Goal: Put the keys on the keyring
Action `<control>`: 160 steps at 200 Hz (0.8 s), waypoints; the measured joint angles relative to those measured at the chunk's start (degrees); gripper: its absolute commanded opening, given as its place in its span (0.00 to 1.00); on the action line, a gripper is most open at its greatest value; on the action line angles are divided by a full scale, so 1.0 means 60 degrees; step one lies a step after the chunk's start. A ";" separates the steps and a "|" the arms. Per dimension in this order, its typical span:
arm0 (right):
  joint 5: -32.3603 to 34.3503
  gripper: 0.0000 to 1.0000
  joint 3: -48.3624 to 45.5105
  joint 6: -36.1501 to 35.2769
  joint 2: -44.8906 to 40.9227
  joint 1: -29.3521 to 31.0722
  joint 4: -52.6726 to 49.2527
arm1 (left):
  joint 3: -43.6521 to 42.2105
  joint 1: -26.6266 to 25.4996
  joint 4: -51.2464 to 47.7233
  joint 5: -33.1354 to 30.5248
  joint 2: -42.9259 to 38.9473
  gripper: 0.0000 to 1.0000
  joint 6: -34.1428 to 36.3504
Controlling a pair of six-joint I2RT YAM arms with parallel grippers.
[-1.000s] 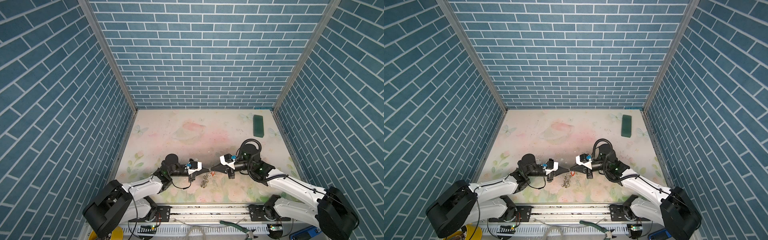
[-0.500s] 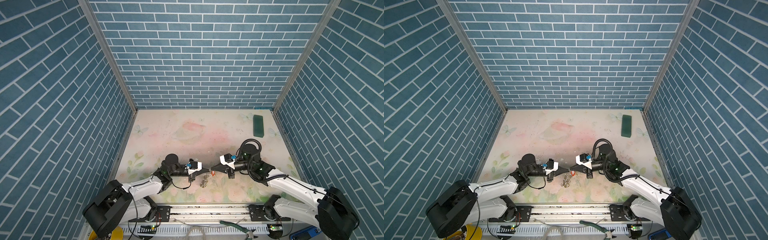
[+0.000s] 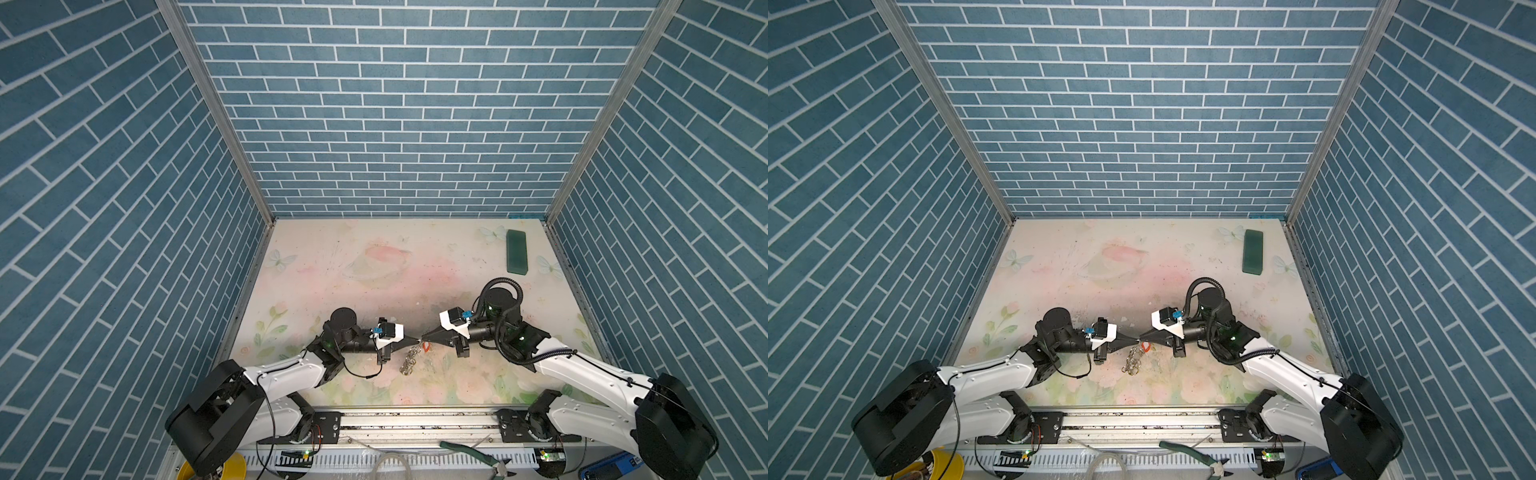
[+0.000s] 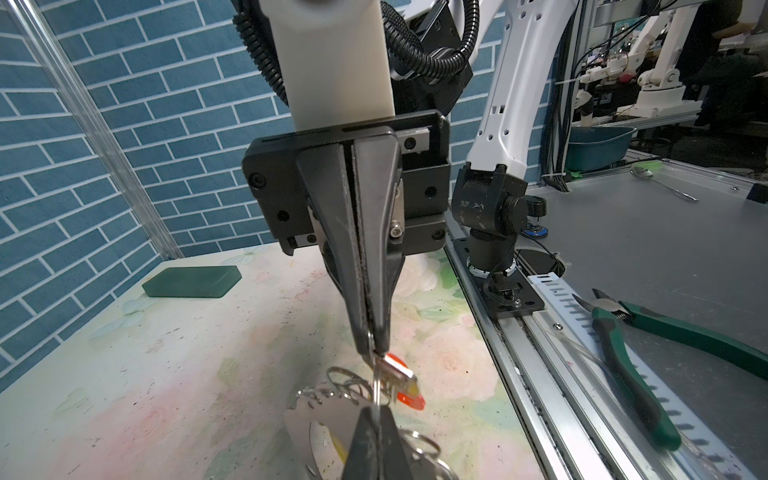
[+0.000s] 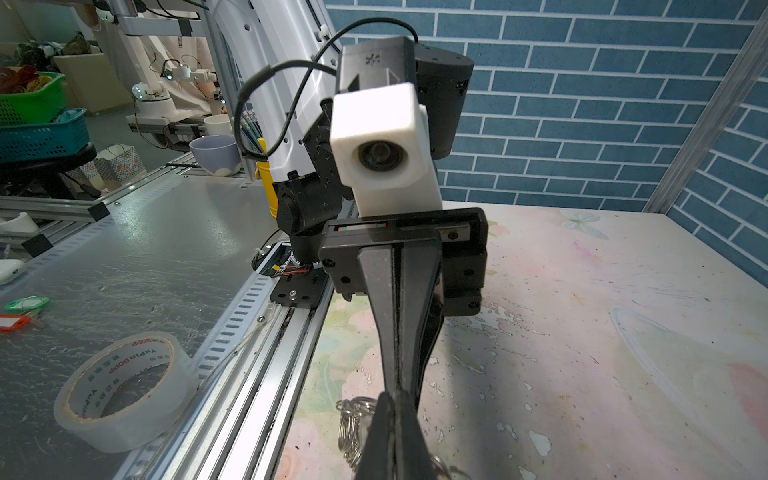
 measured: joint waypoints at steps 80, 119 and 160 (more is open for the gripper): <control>-0.0018 0.00 0.0000 0.0000 0.0109 0.0025 0.0007 | 0.0000 0.0000 -0.0117 0.0000 0.0004 0.00 0.0000; 0.0047 0.00 0.0007 -0.0007 0.0120 0.0062 -0.0007 | 0.0000 0.0000 -0.0120 0.0007 0.0000 0.00 -0.0011; 0.0193 0.00 0.0011 -0.0164 0.0171 0.0135 -0.0080 | 0.0000 0.0000 0.0149 0.0095 0.0168 0.00 -0.0219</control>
